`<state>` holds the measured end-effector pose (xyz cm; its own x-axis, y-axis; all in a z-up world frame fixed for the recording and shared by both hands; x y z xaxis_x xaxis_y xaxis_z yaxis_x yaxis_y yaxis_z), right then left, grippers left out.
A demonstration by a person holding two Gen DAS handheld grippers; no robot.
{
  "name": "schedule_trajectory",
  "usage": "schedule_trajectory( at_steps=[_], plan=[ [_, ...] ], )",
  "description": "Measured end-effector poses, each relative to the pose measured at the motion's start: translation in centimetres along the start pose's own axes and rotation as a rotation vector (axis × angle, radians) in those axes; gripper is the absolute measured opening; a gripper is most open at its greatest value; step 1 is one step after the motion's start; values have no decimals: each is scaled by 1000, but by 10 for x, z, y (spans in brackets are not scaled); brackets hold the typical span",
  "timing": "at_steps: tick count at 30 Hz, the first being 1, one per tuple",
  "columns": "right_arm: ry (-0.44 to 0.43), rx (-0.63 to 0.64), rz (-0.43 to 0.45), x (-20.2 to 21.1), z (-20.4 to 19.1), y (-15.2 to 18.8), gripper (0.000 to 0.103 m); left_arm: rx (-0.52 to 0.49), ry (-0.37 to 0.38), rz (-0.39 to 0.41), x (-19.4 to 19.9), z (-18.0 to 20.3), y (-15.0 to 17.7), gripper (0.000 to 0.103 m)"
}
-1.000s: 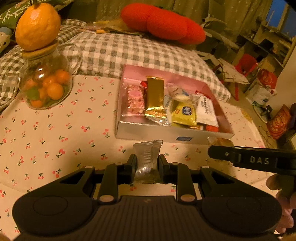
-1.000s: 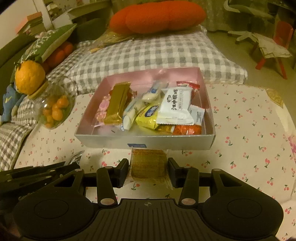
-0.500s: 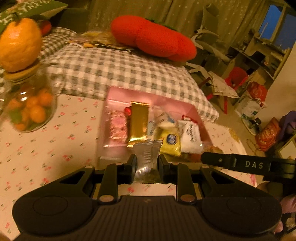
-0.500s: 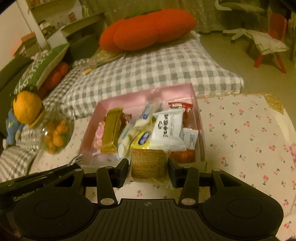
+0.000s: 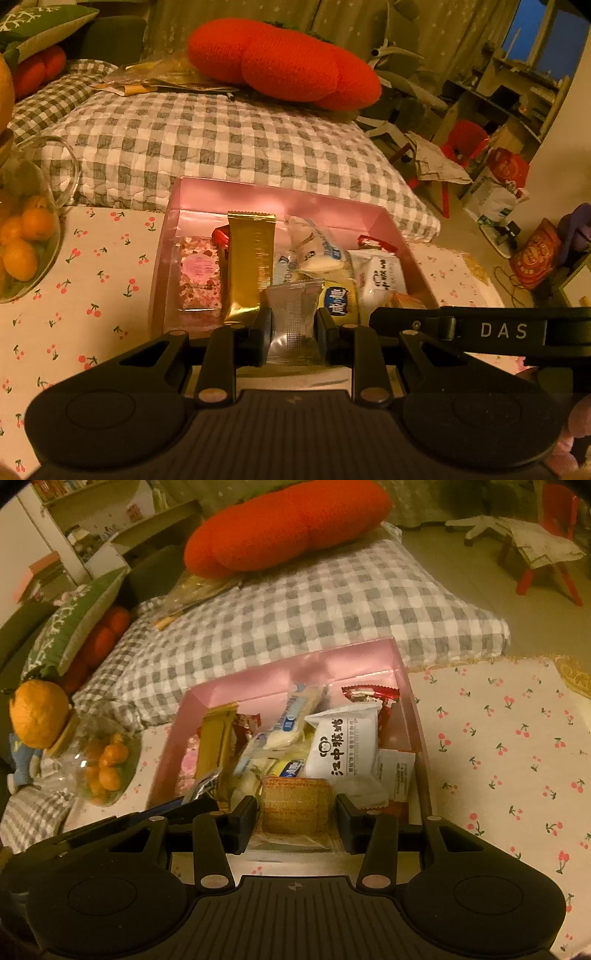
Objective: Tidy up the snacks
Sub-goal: 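Lower both snacks into the silver box and open both tools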
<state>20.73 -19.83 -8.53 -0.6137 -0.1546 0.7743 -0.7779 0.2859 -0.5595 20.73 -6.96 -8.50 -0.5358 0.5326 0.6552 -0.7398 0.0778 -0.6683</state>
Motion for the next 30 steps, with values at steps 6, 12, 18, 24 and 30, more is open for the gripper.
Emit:
schedule_trajectory(
  at_steps=[6,12,18,24,30],
  plan=[
    [27,10,-5,-8,-2,0,46,-18,-32,-2,-8,-4,5,24],
    [45,26,8,-7,-4,-3,48,-29,-40,1,-9,-5,5,27],
    [47,4,21,-2,-2,-5,58,-53,-48,6,-4,-4,6,42],
    [38,-16,51,13,1,-9,71,-47,-49,24,9,-2,5,62],
    [48,-35,77,32,8,-9,77,-52,-51,26,25,5,10,75]
  ],
)
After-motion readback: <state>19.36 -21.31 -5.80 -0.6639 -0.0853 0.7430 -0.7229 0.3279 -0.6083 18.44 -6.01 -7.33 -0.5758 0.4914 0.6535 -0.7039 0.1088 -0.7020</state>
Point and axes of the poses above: each gripper's, at about its wrist camera, not at the fingertips, and x roughly against the way its jaws point, z to its right, y to its underside, the point moved 9 cm from there along -x, roughly the way its jaws point, and after that the axes turned 6 degrees about y, right-handed, at the moved point
